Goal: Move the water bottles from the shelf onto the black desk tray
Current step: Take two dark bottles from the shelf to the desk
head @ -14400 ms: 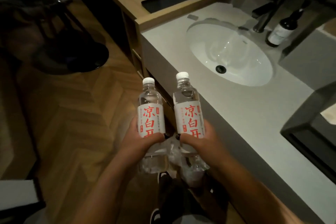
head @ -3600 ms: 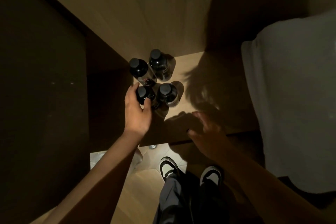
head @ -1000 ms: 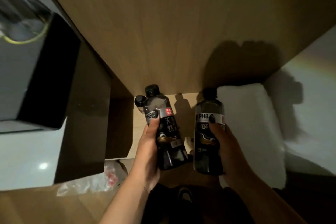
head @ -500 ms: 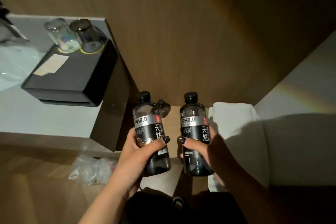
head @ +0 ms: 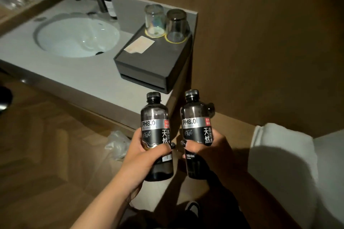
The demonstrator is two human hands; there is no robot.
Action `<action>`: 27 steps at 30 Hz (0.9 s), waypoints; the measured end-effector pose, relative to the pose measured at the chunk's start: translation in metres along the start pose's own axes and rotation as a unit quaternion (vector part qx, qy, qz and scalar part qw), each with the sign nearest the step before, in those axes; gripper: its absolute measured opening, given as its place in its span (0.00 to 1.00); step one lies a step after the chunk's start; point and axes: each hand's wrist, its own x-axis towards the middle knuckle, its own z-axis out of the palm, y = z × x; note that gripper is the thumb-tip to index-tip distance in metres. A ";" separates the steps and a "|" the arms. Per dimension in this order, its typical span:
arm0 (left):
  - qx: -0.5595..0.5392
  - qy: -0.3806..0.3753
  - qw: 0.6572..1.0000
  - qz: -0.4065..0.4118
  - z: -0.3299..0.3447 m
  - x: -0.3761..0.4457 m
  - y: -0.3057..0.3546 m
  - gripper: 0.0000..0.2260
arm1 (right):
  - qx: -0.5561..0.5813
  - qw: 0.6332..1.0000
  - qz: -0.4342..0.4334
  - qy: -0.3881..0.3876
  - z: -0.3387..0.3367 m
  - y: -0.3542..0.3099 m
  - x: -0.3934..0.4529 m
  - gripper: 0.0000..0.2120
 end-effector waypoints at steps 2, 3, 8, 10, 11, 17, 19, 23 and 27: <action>0.001 0.018 1.000 -0.005 -0.040 0.005 0.003 0.29 | -0.022 1.000 -0.003 -0.017 0.036 -0.004 0.010 0.12; 0.004 0.026 1.000 -0.008 -0.061 0.007 0.005 0.31 | -0.029 0.999 -0.002 -0.022 0.055 -0.005 0.015 0.11; -0.003 0.073 0.997 -0.008 -0.165 0.020 0.012 0.29 | 0.003 0.997 0.024 -0.071 0.152 -0.018 0.035 0.16; -0.017 0.078 0.997 -0.015 -0.205 0.024 0.016 0.33 | 0.006 0.995 0.027 -0.091 0.190 -0.026 0.043 0.11; -0.019 0.083 0.996 -0.016 -0.223 0.024 0.019 0.34 | 0.007 0.995 0.030 -0.099 0.209 -0.028 0.048 0.11; -0.049 0.155 0.986 -0.040 -0.319 0.031 0.028 0.23 | -0.029 0.988 0.038 -0.144 0.317 -0.044 0.078 0.15; -0.062 0.174 0.982 -0.044 -0.345 0.036 0.028 0.21 | -0.038 0.983 0.052 -0.171 0.348 -0.051 0.089 0.17; -0.104 0.214 0.970 -0.049 -0.382 0.045 0.030 0.23 | -0.048 0.975 0.068 -0.204 0.397 -0.060 0.109 0.15; -0.126 0.250 0.958 -0.061 -0.410 0.060 0.036 0.23 | -0.065 0.964 0.061 -0.251 0.435 -0.075 0.135 0.14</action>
